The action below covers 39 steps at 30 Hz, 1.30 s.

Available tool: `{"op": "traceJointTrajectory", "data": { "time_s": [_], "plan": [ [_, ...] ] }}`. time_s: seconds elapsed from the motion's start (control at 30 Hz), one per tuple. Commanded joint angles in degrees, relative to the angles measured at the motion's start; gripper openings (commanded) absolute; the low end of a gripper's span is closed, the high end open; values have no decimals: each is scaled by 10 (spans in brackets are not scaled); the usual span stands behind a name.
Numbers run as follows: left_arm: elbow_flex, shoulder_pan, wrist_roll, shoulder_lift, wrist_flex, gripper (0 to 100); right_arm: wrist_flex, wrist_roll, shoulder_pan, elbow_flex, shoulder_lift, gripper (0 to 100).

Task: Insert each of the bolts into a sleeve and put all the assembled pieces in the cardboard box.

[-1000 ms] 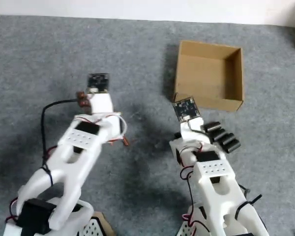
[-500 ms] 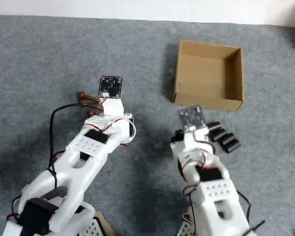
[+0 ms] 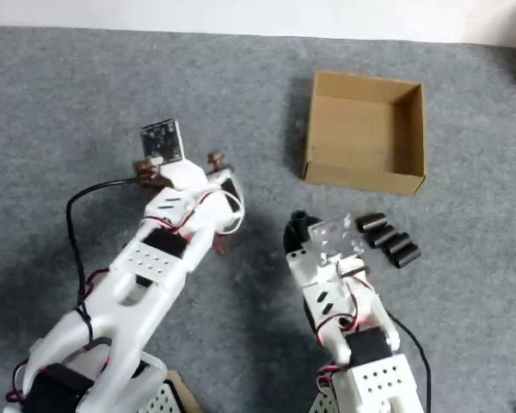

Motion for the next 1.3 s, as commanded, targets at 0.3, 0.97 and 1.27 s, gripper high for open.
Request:
{"op": "traceJointTrajectory", "data": {
  "time_s": [0.3, 0.97, 1.27],
  "plan": [
    [44, 42, -16, -31, -117, 5, 27, -4, -51, 80, -41, 6],
    [172, 87, 73, -362, -25, 5, 59, 43, -77, 80, -44, 6],
    [196, 126, 40, -369, -24, 5, 58, 44, -79, 80, -45, 6]
  ]
}}
